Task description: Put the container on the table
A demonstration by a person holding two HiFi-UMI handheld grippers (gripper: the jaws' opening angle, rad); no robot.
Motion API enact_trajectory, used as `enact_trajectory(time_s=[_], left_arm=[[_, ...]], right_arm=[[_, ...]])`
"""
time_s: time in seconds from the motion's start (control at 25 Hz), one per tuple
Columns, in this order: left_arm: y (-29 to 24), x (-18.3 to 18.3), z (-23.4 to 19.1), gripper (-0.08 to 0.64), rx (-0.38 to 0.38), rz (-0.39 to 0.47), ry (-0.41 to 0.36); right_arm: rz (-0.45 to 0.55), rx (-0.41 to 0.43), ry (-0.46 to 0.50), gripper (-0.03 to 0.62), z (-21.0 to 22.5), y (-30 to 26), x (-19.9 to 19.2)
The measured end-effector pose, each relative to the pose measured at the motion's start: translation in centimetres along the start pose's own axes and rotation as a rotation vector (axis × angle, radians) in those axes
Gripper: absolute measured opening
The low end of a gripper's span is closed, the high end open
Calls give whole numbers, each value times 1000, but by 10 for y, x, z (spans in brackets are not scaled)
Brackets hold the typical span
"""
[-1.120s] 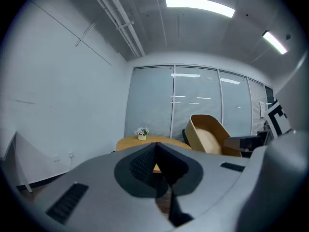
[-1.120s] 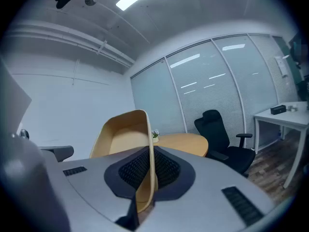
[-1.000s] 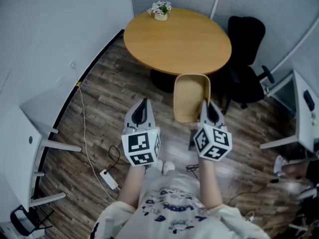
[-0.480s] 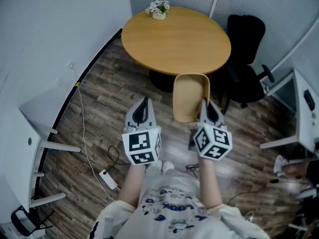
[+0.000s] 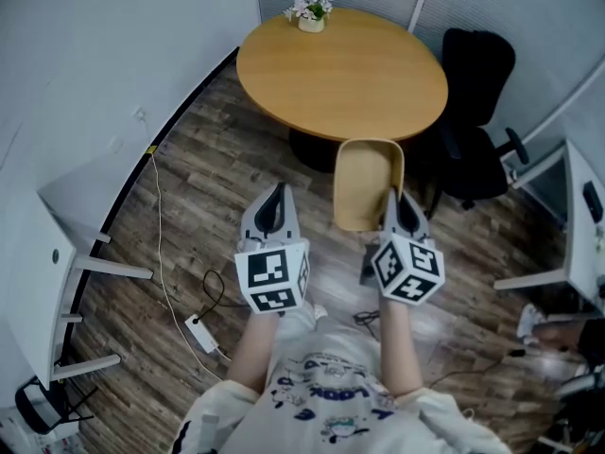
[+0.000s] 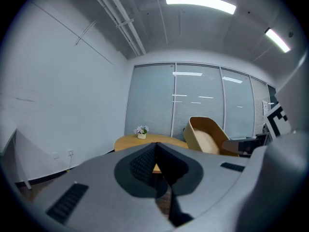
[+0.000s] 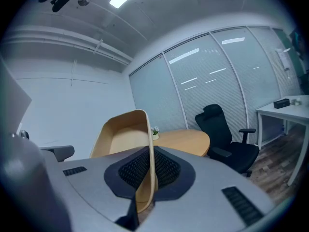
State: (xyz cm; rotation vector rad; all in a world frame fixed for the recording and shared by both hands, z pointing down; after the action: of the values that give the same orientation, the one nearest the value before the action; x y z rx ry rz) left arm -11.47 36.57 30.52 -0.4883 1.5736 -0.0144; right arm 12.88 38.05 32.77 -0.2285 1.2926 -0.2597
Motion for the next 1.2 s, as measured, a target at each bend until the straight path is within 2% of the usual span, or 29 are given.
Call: enact_trajectory(time_s=[0.48,0.8,1.2], left_arm=[[-43,-2,-12,3,11,-33,22],[-103,13,-27,3,-20,-35,18],[-192,51,-51,3,-72,-34,1]], right_arm=[[-22,12,-6,17,3,-46,4],[-20,0,-9,17,0,-105,19],[-2,-39,-6,17,-6,-189,59]])
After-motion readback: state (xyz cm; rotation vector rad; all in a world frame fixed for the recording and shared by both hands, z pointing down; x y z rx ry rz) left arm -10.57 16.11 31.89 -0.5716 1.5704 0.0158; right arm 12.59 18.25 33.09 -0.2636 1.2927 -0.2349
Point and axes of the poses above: the fingertips, and each gripper's own axes: y backward along the fingers, z to its right, x out of its top, the point moved 9 cm from there along y, backward along the fingers, and after that the axes turned 6 degrees about -z, right-handed, at the moved point
